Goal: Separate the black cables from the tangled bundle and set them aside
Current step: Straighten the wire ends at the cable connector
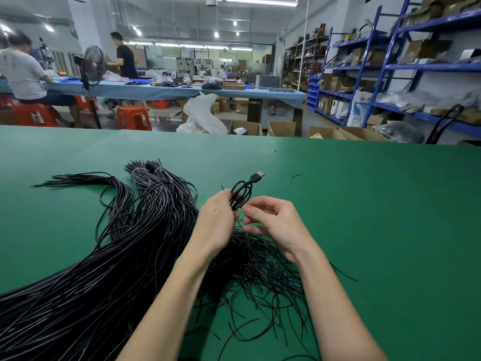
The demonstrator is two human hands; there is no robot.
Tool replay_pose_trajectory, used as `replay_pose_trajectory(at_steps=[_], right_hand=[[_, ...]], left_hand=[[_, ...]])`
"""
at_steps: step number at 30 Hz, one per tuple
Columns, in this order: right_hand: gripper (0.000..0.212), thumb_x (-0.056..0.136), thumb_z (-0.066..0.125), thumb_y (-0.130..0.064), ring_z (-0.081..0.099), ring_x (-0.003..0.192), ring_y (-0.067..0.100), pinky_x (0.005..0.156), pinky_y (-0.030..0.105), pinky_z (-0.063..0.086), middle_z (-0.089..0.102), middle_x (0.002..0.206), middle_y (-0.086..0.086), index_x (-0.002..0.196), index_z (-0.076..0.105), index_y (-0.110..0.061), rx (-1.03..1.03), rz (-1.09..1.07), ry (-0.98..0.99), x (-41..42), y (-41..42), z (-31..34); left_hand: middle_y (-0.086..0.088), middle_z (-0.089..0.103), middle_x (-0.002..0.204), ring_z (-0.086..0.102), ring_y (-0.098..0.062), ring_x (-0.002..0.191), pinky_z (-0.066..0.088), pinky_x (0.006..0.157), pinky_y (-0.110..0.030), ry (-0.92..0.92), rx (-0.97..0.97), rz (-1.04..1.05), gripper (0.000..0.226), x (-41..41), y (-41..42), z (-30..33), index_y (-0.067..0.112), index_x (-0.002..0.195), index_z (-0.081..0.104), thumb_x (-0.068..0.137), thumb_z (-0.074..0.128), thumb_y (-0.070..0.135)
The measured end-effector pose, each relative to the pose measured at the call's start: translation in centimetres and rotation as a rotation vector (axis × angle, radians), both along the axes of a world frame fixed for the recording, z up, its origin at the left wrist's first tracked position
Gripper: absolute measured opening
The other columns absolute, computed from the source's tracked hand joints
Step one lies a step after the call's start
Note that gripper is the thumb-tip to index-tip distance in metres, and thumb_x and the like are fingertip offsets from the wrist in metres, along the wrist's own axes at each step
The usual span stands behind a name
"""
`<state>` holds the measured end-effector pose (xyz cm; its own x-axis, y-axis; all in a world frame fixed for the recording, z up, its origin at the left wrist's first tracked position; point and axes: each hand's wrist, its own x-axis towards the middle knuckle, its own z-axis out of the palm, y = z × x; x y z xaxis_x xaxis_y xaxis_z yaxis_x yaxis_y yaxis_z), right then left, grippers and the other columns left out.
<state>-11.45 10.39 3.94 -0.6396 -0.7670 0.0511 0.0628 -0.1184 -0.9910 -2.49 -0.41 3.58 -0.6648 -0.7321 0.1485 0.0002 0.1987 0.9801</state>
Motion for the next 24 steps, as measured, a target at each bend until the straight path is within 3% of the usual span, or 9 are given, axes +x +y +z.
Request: replay_pose_trajectory(at_steps=[5, 8, 11, 15, 20, 24], right_hand=[[0.006, 0.090, 0.074, -0.002, 0.069, 0.070, 0.011, 0.066, 0.023, 0.061, 0.072, 0.074, 0.001, 0.087, 0.076, -0.007, -0.030, -0.001, -0.023, -0.2, -0.1, -0.1], [0.003, 0.090, 0.074, -0.001, 0.070, 0.069, 0.011, 0.066, 0.023, 0.060, 0.073, 0.074, 0.002, 0.091, 0.074, -0.004, -0.030, 0.039, -0.102, -0.2, -0.2, -0.2], [0.010, 0.087, 0.074, 0.002, 0.069, 0.064, 0.011, 0.064, 0.023, 0.060, 0.072, 0.073, 0.005, 0.092, 0.069, -0.005, -0.063, 0.097, -0.313, -0.2, -0.2, -0.3], [0.021, 0.072, 0.075, 0.001, 0.069, 0.061, 0.013, 0.057, 0.021, 0.059, 0.068, 0.078, 0.011, 0.086, 0.063, -0.008, -0.144, 0.191, -0.661, -0.3, -0.1, -0.6], [0.015, 0.079, 0.069, 0.004, 0.073, 0.070, 0.019, 0.061, 0.027, 0.063, 0.067, 0.098, 0.019, 0.089, 0.064, -0.006, -0.232, 0.254, -0.832, -0.6, 0.5, -1.3], [0.020, 0.077, 0.068, 0.003, 0.074, 0.069, 0.020, 0.060, 0.026, 0.062, 0.069, 0.094, 0.016, 0.098, 0.068, 0.000, -0.246, 0.265, -0.843, -1.0, 0.7, -1.4]], left_hand=[[0.011, 0.047, 0.049, 0.036, -0.010, 0.044, 0.027, 0.049, -0.029, 0.036, 0.023, -0.011, 0.043, 0.1, -0.4, -0.1, 0.019, 0.092, 0.071, 0.084, 0.035, 0.041], [0.011, 0.050, 0.053, 0.039, -0.008, 0.047, 0.029, 0.051, -0.033, 0.016, -0.014, 0.013, 0.039, 0.2, -0.1, -0.1, 0.022, 0.090, 0.065, 0.087, 0.031, 0.041], [0.013, 0.051, 0.055, 0.038, -0.010, 0.050, 0.028, 0.051, -0.031, 0.005, -0.004, 0.012, 0.022, 0.4, 0.1, -0.1, 0.024, 0.086, 0.050, 0.097, 0.032, 0.030], [0.012, 0.046, 0.053, 0.033, -0.008, 0.049, 0.027, 0.042, -0.018, 0.083, 0.135, -0.121, 0.024, 0.7, 0.3, 0.7, 0.022, 0.082, 0.037, 0.106, 0.034, 0.018], [0.008, 0.052, 0.062, 0.041, -0.005, 0.055, 0.035, 0.049, -0.015, 0.178, 0.219, -0.331, 0.024, 1.5, 0.2, 1.1, 0.020, 0.084, 0.042, 0.108, 0.041, 0.021], [0.000, 0.059, 0.072, 0.045, -0.004, 0.061, 0.036, 0.050, -0.012, 0.169, 0.206, -0.456, 0.017, 1.8, 0.2, 1.1, 0.011, 0.094, 0.058, 0.103, 0.052, 0.024]])
